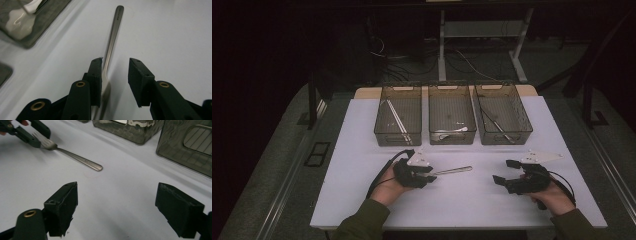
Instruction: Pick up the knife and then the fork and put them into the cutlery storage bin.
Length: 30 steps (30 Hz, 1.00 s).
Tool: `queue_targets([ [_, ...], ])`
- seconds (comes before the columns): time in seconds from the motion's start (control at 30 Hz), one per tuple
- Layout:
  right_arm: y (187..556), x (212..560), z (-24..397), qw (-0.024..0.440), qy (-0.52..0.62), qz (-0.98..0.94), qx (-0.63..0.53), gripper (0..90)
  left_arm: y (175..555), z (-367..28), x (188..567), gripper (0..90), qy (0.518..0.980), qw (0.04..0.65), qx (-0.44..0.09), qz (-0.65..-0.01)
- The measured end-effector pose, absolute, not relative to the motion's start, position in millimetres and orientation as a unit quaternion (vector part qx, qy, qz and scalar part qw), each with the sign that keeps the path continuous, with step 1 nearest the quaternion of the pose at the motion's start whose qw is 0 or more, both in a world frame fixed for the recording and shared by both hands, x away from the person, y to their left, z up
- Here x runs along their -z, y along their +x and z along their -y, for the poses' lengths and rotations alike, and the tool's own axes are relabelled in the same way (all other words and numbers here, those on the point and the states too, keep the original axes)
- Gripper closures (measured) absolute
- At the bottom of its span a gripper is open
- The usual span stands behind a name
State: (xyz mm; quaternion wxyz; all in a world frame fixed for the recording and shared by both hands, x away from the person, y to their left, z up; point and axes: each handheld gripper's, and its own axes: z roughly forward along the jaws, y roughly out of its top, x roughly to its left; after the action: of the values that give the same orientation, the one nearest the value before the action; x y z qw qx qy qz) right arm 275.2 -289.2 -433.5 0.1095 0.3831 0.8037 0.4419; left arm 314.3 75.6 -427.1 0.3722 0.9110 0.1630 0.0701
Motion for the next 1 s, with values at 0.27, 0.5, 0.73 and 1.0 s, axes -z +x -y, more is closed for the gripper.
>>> queue_targets([
  [0.27,275.5,433.3,290.0,0.107,0.384,-0.803,-0.443,18.5,337.6,-57.6,435.7,68.5,0.913,0.377,-0.033,-0.149],
  [0.5,276.2,431.4,292.1,0.100,0.379,-0.803,-0.449,18.5,341.8,-52.8,444.7,78.7,0.923,0.360,-0.027,-0.135],
  [0.73,277.2,425.3,294.1,0.084,0.360,-0.815,-0.446,18.5,342.0,-53.6,445.7,83.8,0.922,0.366,-0.018,-0.124],
  [1.0,277.3,422.7,290.4,0.076,0.335,-0.844,-0.411,18.7,337.7,-54.7,438.6,84.4,0.919,0.376,-0.015,-0.115],
])
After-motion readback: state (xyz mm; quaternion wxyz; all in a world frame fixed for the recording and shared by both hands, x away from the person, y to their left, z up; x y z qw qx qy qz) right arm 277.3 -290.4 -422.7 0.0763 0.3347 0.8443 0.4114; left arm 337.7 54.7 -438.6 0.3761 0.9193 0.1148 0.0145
